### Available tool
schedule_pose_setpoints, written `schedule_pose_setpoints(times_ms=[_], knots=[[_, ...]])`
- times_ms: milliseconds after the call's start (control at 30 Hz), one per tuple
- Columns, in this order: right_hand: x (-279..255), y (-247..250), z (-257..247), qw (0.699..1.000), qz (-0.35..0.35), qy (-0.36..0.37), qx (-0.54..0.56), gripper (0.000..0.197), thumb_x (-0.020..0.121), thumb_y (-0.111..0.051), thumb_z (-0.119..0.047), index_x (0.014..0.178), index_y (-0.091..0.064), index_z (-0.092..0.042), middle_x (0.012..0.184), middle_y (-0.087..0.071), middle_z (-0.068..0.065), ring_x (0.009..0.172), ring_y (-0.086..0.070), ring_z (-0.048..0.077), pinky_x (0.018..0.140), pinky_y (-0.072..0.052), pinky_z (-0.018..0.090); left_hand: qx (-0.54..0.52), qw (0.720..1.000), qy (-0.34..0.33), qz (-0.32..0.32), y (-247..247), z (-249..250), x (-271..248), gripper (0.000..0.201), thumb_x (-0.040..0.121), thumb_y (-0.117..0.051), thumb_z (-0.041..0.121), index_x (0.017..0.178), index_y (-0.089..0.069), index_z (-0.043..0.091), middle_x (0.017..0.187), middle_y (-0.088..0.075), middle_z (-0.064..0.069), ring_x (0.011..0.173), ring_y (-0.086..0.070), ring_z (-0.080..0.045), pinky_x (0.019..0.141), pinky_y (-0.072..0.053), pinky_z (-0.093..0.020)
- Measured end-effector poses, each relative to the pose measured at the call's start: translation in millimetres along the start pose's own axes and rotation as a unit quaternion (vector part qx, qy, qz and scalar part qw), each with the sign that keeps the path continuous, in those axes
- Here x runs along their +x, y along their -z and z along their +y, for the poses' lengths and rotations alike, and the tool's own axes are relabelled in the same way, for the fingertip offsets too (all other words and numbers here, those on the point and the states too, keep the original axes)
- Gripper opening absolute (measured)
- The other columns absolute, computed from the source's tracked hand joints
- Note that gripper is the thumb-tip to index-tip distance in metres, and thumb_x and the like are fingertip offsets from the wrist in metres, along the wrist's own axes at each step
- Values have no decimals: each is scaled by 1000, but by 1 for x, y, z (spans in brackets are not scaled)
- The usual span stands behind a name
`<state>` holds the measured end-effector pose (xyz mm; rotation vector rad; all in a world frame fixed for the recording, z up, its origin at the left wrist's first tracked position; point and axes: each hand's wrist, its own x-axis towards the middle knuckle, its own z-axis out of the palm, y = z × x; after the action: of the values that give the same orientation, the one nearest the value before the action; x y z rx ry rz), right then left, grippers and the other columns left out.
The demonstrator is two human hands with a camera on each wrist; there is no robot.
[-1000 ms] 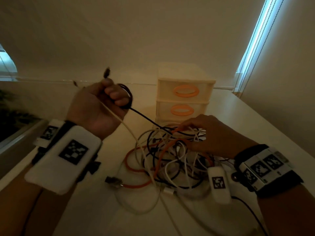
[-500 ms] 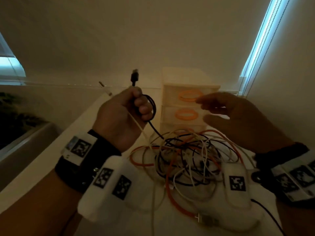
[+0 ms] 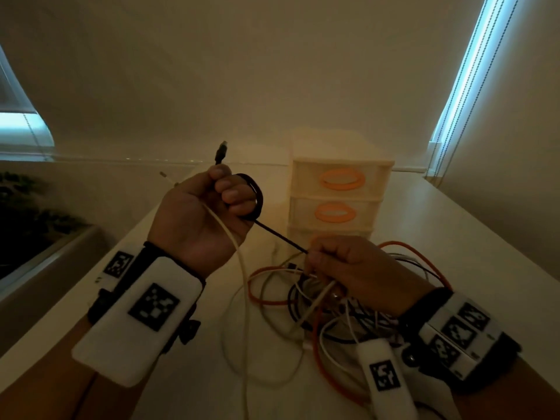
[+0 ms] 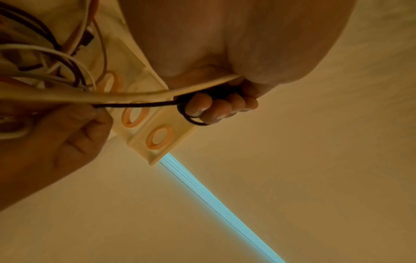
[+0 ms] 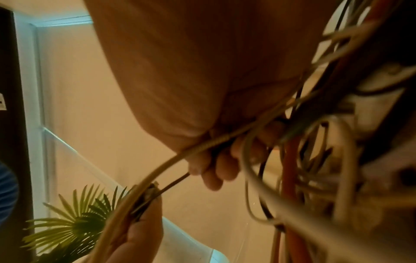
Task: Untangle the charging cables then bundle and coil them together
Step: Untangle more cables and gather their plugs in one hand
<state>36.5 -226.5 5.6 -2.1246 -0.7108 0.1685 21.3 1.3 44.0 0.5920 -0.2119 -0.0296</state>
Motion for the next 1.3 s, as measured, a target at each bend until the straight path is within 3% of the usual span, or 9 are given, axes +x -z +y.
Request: schedule_pose_setpoints(times_ms=[167, 300, 400, 667, 800, 867, 933, 1100, 1300], knots=[[13, -3, 14, 981, 188, -5, -42, 19, 97, -59, -30, 83, -70, -23, 56, -59, -11, 50, -53, 5, 51, -41, 21, 154, 970, 155, -105, -1, -26, -10, 21, 89, -46, 21, 69, -51, 18, 63, -44, 1, 53, -41, -13, 53, -32, -23], [5, -11, 1, 972, 231, 46, -10, 19, 95, -62, -30, 81, -70, -20, 70, -68, 4, 61, -63, 17, 56, -51, 31, 328, 916, 197, -119, 3, -42, -15, 29, 94, -46, 28, 69, -54, 16, 78, -63, -16, 62, -58, -25, 60, -40, -33], [-1, -12, -9, 968, 216, 76, 105, 16, 95, -63, -18, 83, -70, -8, 68, -71, 8, 57, -68, 15, 55, -53, 22, 318, 927, 171, -100, -2, -43, -17, 37, 100, -42, 21, 68, -58, 12, 86, -66, -21, 71, -62, -30, 62, -48, -32], [-3, -17, -6, 973, 182, 110, 91, 23, 92, -66, -11, 100, -69, -33, 91, -76, -14, 86, -72, 5, 77, -59, 27, 408, 912, -10, 38, -4, -54, -14, 32, 104, -36, 15, 75, -47, 8, 84, -54, -20, 78, -50, -31, 72, -41, -38], [-1, -27, -8, 972, 141, 107, 157, 18, 94, -59, 3, 99, -67, -12, 99, -76, 3, 83, -75, 22, 79, -61, 41, 309, 950, 19, 48, -4, -52, -13, 30, 104, -37, 18, 77, -48, 9, 84, -65, -16, 78, -59, -29, 68, -51, -34], [1, -29, -7, 971, 120, 82, 190, 15, 93, -60, 2, 94, -57, -12, 95, -76, 7, 83, -75, 23, 81, -61, 43, 194, 978, 53, 48, -3, -49, -11, 29, 102, -40, 22, 76, -50, 12, 98, -71, -17, 84, -66, -28, 78, -52, -37], [4, -28, -4, 976, 101, 56, 187, 17, 93, -62, -7, 96, -48, -17, 90, -77, 6, 84, -75, 22, 82, -59, 47, 88, 992, 71, 51, 0, -46, -9, 31, 102, -40, 23, 75, -51, 13, 92, -67, -13, 78, -65, -26, 82, -48, -36], [4, -17, 3, 997, 63, 52, -12, 18, 87, -74, -24, 101, -65, -31, 92, -74, -15, 88, -67, -6, 73, -49, 8, 34, 994, 79, 73, 4, -40, -4, 31, 101, -35, 17, 74, -49, 17, 70, -43, 1, 58, -46, -15, 55, -42, -24], [-2, -2, 10, 995, 33, 24, -87, 34, 78, -82, -33, 109, -67, -39, 113, -63, -22, 102, -56, -14, 79, -44, 1, 67, 992, 88, 60, 3, -37, -3, 30, 98, -35, 15, 71, -48, 18, 66, -36, 4, 54, -33, -11, 50, -30, -21]])
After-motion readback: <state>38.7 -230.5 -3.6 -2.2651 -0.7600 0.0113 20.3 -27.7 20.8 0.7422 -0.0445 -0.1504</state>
